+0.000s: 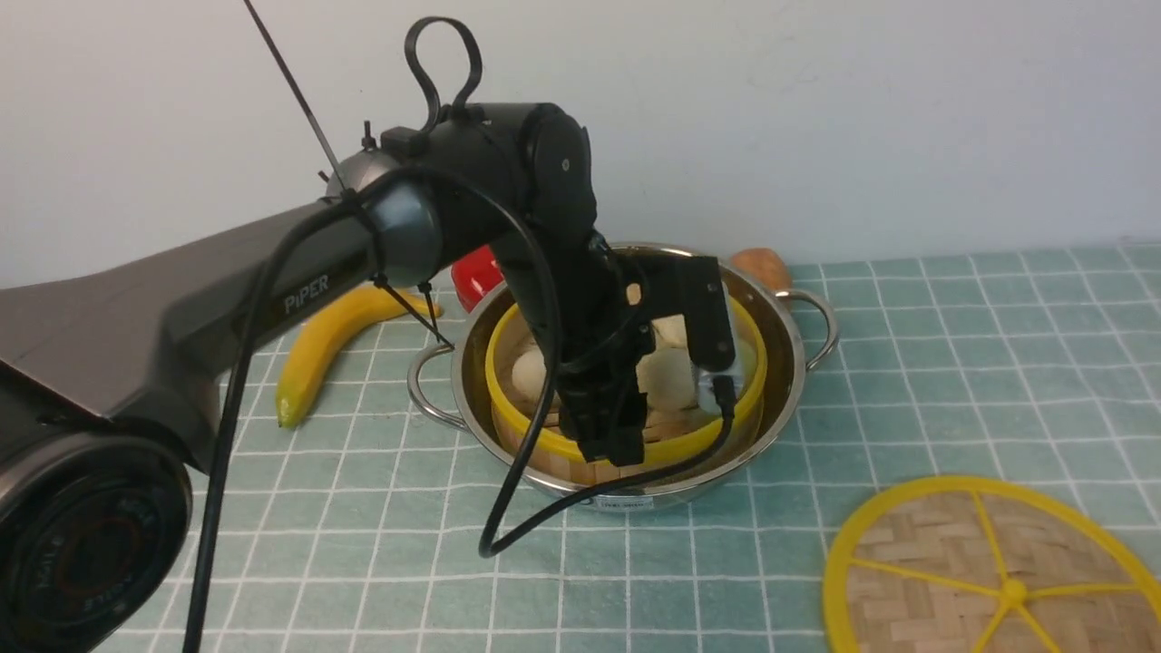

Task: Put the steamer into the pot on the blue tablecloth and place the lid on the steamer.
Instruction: 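Place the bamboo steamer basket with dumplings into the steel pot with the left gripper, then move the gripper down to the bamboo steamer lid and grasp its center knob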

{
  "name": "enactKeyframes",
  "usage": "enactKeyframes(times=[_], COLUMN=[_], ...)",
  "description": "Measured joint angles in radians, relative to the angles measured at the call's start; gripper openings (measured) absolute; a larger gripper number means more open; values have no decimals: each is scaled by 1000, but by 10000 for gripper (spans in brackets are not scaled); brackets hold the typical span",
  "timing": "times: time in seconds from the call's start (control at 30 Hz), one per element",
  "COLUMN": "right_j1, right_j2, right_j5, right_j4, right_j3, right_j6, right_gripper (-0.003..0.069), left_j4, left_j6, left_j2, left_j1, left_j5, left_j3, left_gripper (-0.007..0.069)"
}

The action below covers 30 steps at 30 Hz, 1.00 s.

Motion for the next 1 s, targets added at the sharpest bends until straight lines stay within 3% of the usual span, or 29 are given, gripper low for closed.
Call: enactKeyframes(times=[0.07,0.23,0.33,0.4,0.53,0.77,1.0], right_j1=[0,0,0,0,0,0,0], right_j2=[0,0,0,0,0,0,0], right_j5=[0,0,0,0,0,0,0], right_j4=[0,0,0,0,0,-1,0], right_j3=[0,0,0,0,0,0,0], right_j6=[0,0,0,0,0,0,0], right_gripper=[243,243,243,243,243,243,243], left_j4=[12,84,165,213,238,258,260], left_j6=[-40,-129,-266,-428,-554,-598,-657], left_j2=[-10,-58,-107,-159,-206,-227,-228], left_j1=[0,0,7,27,57,62,62], left_j5=[12,46,47,48,49,27,-4], left_j3=[-30,-147,-237,-307,-366,-389,-388], left_gripper=[483,484,456,409,333,207,158])
